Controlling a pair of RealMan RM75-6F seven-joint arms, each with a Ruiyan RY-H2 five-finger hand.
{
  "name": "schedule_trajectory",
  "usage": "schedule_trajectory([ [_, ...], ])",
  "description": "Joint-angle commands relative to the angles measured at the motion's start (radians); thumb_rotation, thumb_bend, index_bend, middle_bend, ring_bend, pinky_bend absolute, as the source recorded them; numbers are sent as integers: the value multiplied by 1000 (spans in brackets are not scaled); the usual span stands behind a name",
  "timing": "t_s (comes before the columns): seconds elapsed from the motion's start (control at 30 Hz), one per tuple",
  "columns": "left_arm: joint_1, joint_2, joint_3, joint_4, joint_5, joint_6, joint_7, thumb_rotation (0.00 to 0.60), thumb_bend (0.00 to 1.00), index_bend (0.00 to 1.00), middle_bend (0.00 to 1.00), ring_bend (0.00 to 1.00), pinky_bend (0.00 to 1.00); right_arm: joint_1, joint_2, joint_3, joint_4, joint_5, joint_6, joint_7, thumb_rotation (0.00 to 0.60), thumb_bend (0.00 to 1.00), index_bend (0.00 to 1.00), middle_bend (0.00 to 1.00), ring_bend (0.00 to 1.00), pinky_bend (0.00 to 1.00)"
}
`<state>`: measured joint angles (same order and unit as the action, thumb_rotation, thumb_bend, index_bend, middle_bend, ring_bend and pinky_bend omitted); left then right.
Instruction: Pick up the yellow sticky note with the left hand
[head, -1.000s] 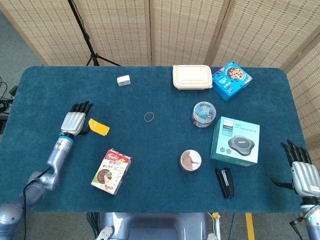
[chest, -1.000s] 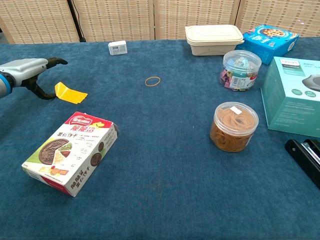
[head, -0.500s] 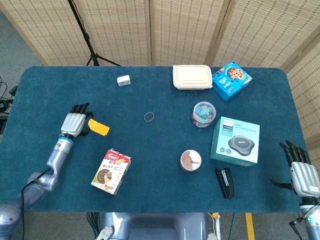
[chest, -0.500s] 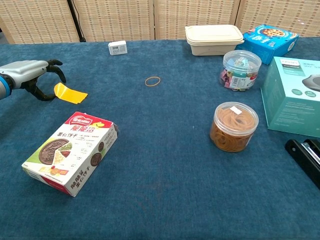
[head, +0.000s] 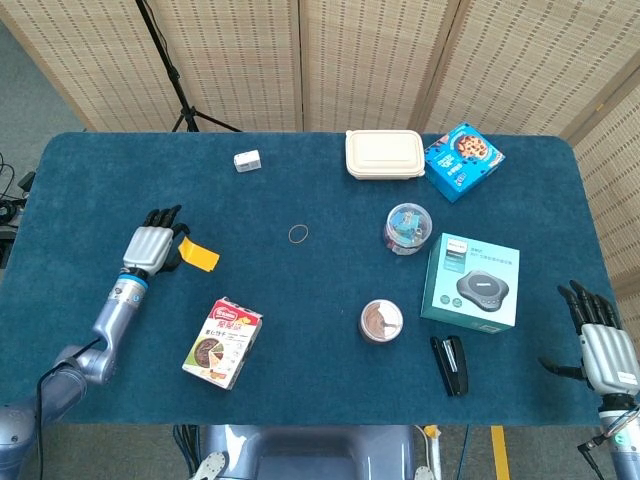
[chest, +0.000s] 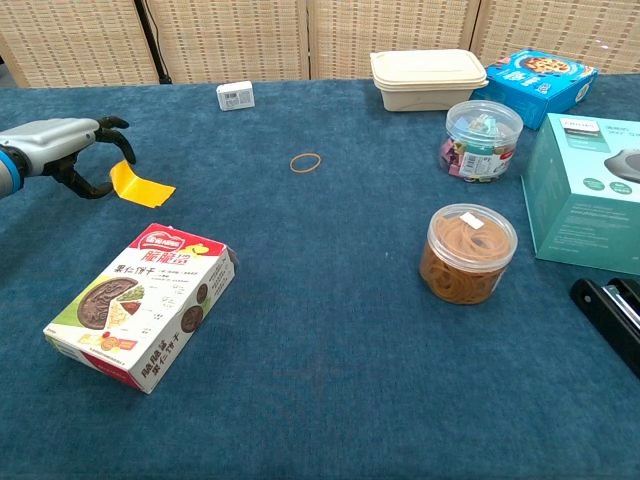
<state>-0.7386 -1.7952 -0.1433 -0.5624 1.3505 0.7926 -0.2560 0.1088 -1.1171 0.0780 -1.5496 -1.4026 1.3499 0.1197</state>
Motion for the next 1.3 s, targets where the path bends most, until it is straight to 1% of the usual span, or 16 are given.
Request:
schedule_trajectory([
  [0.03,0,3,2,-8,0,-2,4,600,423,334,0,0,0,0,0,0,0,-1,1,0,600,0,0,0,0,0],
  [0.5,1,13,1,-41,1,12,17,600,436,392,0,0,0,-1,3,-1,-3,-1,2,4,600,0,0,0,0,0],
  [0.83,-1,10,0,-43,-4,10,34,600,471,496,0,0,0,-1,4,-1,-3,-1,1,5,600,0,0,0,0,0],
  [1.1,-4,3,-3,-36,-9,7,38,600,479,520,0,0,0,-1,5,-1,-4,-2,1,8,600,0,0,0,0,0],
  [1.3,-4,1,-7,-34,-12,12,37,600,480,560,0,0,0,-1,6,-1,-5,-2,0,13,600,0,0,0,0,0],
])
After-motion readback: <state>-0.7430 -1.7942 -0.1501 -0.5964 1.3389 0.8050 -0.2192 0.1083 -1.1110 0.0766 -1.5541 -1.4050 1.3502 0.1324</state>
